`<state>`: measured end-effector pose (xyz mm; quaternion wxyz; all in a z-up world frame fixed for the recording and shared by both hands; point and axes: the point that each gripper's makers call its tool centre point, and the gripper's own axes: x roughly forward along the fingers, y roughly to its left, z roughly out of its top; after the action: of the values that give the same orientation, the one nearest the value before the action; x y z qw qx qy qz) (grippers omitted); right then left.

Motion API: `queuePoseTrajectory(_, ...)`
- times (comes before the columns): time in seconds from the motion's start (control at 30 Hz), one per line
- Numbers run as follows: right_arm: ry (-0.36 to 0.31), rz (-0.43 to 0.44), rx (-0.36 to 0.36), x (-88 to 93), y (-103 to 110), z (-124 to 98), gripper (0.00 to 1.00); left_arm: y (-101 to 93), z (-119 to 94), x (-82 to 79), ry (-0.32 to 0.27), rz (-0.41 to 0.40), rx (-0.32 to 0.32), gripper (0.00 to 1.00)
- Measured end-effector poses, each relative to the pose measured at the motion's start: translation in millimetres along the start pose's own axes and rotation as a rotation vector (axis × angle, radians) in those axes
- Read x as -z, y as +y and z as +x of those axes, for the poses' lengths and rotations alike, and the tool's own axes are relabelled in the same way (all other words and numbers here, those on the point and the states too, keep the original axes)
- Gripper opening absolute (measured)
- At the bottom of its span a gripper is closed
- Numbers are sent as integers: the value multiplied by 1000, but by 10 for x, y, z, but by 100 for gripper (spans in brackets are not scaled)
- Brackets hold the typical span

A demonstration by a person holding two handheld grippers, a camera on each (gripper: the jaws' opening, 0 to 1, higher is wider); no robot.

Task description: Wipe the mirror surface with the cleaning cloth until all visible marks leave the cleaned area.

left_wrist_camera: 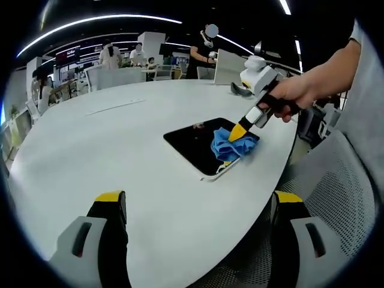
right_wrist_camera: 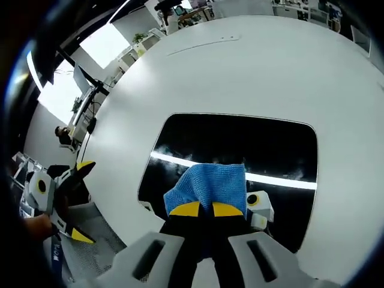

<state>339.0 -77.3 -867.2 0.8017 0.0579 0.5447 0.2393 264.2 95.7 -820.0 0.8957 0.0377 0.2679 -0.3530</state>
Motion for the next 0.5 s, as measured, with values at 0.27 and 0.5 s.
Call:
queuePoseTrajectory(0.27,-2,-17,9,-161,-57,51,0,10,5,18,8,-10,-2,99)
queuePoseTrajectory(0.5,0,-33,14,-287,-107,103,0,12,14,9,7,-13,-8,99)
